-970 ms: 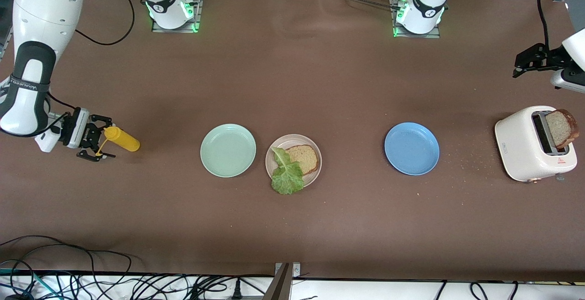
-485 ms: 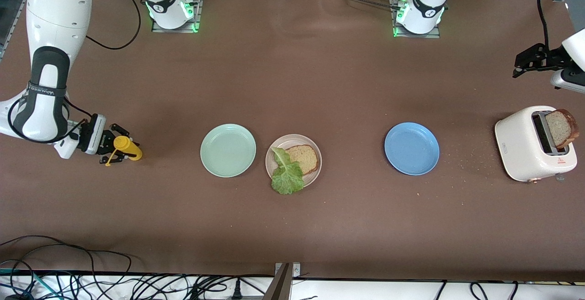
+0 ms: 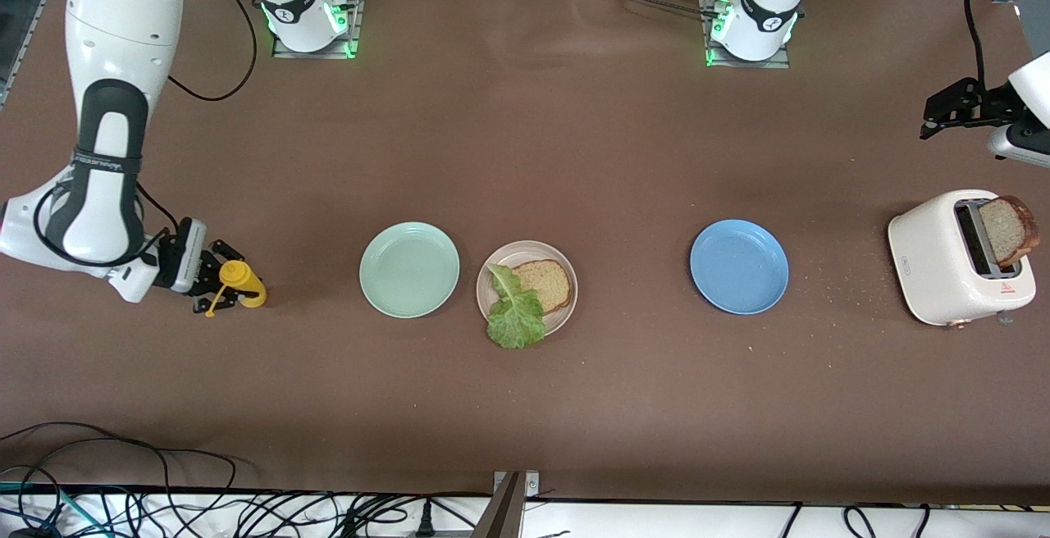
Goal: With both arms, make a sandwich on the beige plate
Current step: 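Lift the mustard bottle with the right gripper toward the beige plate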
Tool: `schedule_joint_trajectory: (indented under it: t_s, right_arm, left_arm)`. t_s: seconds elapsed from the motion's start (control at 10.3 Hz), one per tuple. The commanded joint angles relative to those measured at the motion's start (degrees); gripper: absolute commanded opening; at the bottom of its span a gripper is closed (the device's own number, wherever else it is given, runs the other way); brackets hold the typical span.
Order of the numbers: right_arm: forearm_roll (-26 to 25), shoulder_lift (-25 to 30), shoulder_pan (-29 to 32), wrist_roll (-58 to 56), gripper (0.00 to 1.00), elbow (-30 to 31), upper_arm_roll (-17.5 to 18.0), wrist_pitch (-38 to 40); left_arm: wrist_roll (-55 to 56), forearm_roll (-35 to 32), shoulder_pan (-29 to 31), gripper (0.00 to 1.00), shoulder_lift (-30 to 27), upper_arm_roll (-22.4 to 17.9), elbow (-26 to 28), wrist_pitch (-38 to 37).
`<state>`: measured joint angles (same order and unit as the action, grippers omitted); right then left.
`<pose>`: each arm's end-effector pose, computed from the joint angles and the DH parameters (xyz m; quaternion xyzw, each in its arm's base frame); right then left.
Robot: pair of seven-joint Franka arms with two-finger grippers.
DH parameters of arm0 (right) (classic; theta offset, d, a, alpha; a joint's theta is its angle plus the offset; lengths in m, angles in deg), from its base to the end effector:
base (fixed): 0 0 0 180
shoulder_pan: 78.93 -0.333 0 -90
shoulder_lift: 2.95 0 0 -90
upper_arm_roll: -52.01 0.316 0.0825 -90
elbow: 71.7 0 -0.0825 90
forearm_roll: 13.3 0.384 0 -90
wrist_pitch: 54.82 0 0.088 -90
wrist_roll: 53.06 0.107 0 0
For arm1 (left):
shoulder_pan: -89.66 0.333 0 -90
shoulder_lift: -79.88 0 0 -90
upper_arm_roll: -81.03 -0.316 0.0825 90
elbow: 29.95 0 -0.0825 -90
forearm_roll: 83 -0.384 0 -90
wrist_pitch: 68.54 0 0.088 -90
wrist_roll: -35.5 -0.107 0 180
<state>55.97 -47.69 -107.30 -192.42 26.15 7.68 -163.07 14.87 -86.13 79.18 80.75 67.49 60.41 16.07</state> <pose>0.6516 -0.0577 0.2190 -0.6584 -0.6964 -0.2275 0.1726 0.5469 0.0345 0.6059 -0.9864 0.1513 0.0622 0.0166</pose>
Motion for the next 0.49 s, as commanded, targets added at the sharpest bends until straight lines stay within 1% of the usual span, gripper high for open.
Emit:
schedule_joint_trajectory:
  t_s: [0.0, 0.19, 0.39]
  right_arm:
    - [-4.7, 0.4, -7.9, 10.6, 0.0, -2.1, -2.8, -3.9]
    - [-10.8, 0.4, -18.0, 23.1, 0.0, -3.3, -7.5, -7.4]
    - [-19.2, 0.4, -27.0, 38.7, 0.0, -3.6, -9.7, -10.7]
  left_arm:
    - [-0.9, 1.4, 0.5, 1.0, 1.4, -0.2, -1.7, -2.0]
    - [-0.9, 1.5, 0.5, 1.0, 1.4, -0.2, -1.8, -2.0]
    - [-1.0, 1.5, 0.4, 1.0, 1.5, -0.1, -1.8, -2.0]
